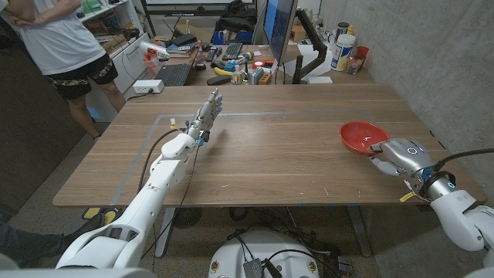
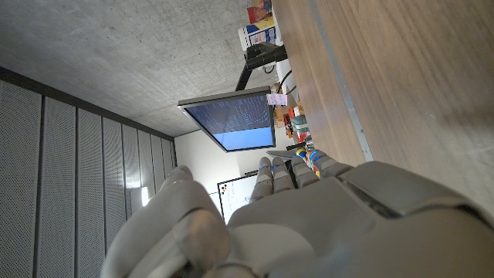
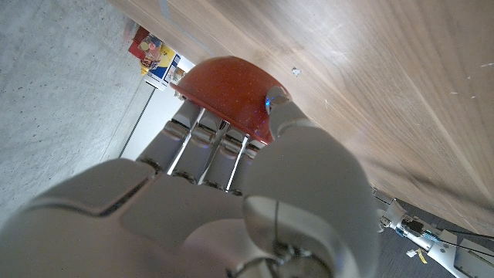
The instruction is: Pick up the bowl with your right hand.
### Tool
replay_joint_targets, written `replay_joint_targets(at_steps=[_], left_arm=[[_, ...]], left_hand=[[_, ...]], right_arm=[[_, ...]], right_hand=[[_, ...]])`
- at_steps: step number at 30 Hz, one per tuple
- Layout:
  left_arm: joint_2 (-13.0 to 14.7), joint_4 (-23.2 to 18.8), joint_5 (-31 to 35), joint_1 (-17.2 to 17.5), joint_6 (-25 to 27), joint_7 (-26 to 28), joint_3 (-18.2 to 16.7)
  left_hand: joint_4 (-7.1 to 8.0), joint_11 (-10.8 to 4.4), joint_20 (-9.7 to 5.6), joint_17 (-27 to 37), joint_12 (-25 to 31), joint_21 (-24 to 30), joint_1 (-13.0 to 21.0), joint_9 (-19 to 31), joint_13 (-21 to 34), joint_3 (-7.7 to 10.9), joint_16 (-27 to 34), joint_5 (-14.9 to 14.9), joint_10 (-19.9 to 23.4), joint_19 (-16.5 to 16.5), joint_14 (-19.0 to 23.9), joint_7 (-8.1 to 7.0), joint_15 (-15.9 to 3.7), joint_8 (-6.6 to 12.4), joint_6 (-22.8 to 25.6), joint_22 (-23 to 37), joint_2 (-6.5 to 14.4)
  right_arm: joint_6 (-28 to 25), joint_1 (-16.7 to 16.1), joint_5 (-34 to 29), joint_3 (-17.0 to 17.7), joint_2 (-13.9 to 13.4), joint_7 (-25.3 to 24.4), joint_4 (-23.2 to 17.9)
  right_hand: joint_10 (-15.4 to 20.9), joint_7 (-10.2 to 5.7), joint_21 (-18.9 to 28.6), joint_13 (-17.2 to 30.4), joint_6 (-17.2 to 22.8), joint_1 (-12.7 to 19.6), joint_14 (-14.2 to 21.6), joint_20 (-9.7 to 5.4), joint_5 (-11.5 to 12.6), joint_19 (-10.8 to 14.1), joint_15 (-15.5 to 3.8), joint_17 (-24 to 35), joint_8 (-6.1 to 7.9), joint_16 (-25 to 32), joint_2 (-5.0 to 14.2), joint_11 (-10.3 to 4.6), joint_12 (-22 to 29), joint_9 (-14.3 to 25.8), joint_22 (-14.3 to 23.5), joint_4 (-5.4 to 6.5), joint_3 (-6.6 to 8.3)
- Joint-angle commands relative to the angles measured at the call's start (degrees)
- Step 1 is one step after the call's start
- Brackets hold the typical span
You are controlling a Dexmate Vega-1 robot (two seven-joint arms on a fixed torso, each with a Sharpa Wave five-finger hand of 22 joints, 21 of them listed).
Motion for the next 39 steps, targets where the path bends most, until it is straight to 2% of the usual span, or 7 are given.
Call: replay_joint_targets(at_steps=[1,9,10,22,24,39], left_arm=[[0.00,-0.42,0.16,-0.21,0.05,0.32,0.21],[-0.02,-0.72,0.13,-0.10,0.06,0.54,0.27],[-0.04,-0.70,0.13,-0.13,0.06,0.54,0.30],[-0.40,0.42,0.14,-0.71,-0.20,-0.02,0.66],[-0.38,0.47,0.20,-0.76,-0.20,-0.03,0.67],[0.09,-0.34,0.21,-0.40,0.23,-0.22,0.54]], left_hand=[[0.06,0.19,0.16,0.32,0.03,0.24,0.56,0.20,0.30,-0.25,0.20,-0.06,-0.26,-0.16,-0.29,0.01,-0.11,-0.18,0.00,0.34,0.13],[0.05,0.30,0.16,0.32,0.03,0.24,0.62,0.20,0.29,-0.32,0.20,-0.06,-0.26,-0.15,-0.28,0.05,-0.12,-0.23,-0.17,0.34,0.17],[0.05,0.41,0.16,0.32,0.02,0.24,0.62,0.20,0.29,-0.33,0.20,-0.06,-0.29,-0.15,-0.28,0.06,-0.12,-0.23,-0.17,0.34,0.17],[0.03,0.30,0.16,0.31,0.01,0.24,0.72,0.20,0.29,-0.41,0.20,-0.07,-0.30,-0.15,-0.25,0.00,-0.19,-0.20,-0.13,0.34,0.25],[0.03,0.33,0.16,0.31,0.00,0.24,0.74,0.20,0.29,-0.43,0.20,-0.08,-0.31,-0.15,-0.26,0.01,-0.14,-0.19,-0.11,0.34,0.26],[0.00,0.32,0.14,0.31,0.02,0.24,0.86,0.20,0.29,-0.53,0.19,-0.09,-0.28,-0.14,-0.26,0.04,-0.12,-0.19,-0.13,0.34,0.35]], right_arm=[[2.65,0.51,-1.06,1.92,2.41,0.56,-1.26],[4.25,1.21,-0.81,3.30,3.62,1.66,-1.90],[4.42,1.36,-0.53,3.42,3.87,1.90,-2.02],[5.70,2.54,-1.23,4.61,6.23,2.19,-3.24],[6.03,2.52,-1.06,4.93,6.59,2.41,-3.55],[7.10,2.90,-2.01,5.61,8.72,3.22,-4.61]], right_hand=[[0.59,-1.32,-0.12,0.12,2.00,0.27,0.62,-3.75,0.08,-0.34,-6.03,0.29,0.32,-0.26,0.40,-0.39,-0.06,1.41,0.14,0.24,0.13],[0.64,-1.29,-0.28,0.28,1.85,0.20,0.47,-3.38,0.08,-0.66,-5.98,0.25,0.33,-0.59,0.33,-0.56,-0.15,1.60,0.12,0.35,0.06],[0.64,-1.36,-0.29,0.30,1.83,0.20,0.46,-3.38,0.08,-0.65,-6.00,0.26,0.33,-0.63,0.32,-0.04,-0.18,1.63,0.12,0.36,0.05],[0.82,-1.53,-0.38,0.53,1.97,0.15,0.55,-3.32,0.09,-0.72,-5.97,0.26,0.43,-0.87,0.23,-0.35,-0.21,1.80,0.09,0.45,-0.03],[0.69,-1.49,-0.41,0.58,2.02,0.14,0.62,-3.30,0.10,-0.75,-5.95,0.26,0.46,-0.92,0.20,-0.84,-0.30,1.83,0.08,0.45,-0.04],[1.43,-1.49,-0.53,0.87,2.22,-0.02,0.85,-3.24,0.11,-0.78,-5.87,0.32,0.47,-1.13,0.03,-0.56,-0.09,1.79,0.04,0.58,-0.20]])
